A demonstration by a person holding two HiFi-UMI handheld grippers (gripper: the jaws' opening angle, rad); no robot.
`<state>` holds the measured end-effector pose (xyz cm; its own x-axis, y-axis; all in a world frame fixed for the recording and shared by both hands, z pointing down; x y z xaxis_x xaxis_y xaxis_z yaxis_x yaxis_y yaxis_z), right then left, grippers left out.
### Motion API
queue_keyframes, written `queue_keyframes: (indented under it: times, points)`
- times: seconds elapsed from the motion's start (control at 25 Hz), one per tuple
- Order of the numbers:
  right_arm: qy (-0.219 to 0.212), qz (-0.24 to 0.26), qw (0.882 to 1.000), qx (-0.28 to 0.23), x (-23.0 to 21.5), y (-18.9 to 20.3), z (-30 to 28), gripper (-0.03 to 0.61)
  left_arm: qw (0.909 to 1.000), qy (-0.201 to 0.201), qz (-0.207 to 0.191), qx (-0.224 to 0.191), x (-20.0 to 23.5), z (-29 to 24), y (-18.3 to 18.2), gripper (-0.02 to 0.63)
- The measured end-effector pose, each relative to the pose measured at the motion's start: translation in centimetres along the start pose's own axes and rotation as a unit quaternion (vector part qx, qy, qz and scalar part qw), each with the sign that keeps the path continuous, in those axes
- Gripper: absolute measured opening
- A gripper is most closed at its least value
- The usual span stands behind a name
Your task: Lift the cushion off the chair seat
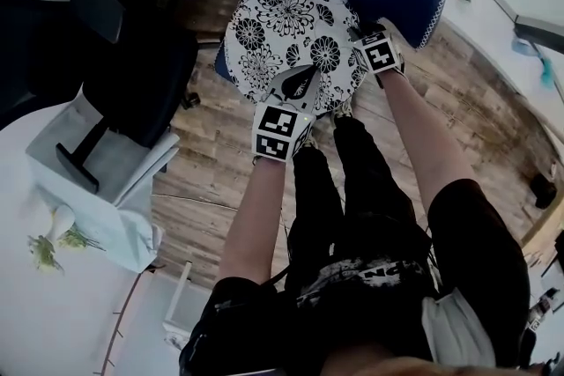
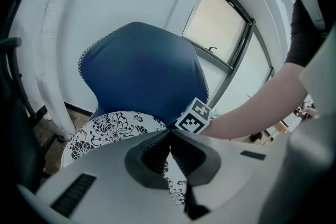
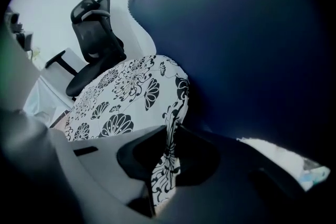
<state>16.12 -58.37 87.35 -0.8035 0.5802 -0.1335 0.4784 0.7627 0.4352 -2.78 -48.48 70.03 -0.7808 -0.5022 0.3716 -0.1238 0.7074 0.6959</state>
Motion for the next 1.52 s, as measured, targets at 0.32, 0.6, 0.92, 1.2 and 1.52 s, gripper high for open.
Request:
queue_keyframes:
  times: [0.32, 0.6, 0.92, 1.2, 1.52]
  points:
    - [-0.003, 0.011, 1.0, -0.022, 1.2, -0.8, 2.0, 0.043, 0.9999, 0.004, -0.007, -0.006, 0.2, 0.6, -2.2, 0.015]
    - [-0.026, 0.003, 0.998, -0.051, 2.0, -1.7, 6.5, 0.041, 0.9994, -0.011, -0.033, 0.006, -0.2, 2.9, -3.9, 0.015]
    - [-0.058, 0.006, 0.993, -0.105, 5.3, -5.1, 12.8, 0.041, 0.9983, -0.041, -0.042, 0.002, -0.2, 7.2, -7.0, 0.015]
    - [-0.07, 0.016, 0.984, -0.164, 7.4, -8.7, 20.1, 0.041, 0.9967, -0.05, -0.058, -0.028, -1.4, 11.1, -10.5, 0.015]
    - [-0.062, 0.037, 0.969, -0.238, 8.5, -12.7, 28.2, 0.041, 0.9923, -0.05, -0.09, -0.069, -3.2, 14.7, -14.5, 0.015]
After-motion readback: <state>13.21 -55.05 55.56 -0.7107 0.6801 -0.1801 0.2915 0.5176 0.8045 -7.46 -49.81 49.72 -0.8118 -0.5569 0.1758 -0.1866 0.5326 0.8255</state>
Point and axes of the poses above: the fingertips, and each gripper's own axes: z backward along the fingers, x to its left, y out of its underside, the point moved 8 cm from there along z, backward along the fingers, and after that the axes turned 1 degree about y, right-handed, at the moved point
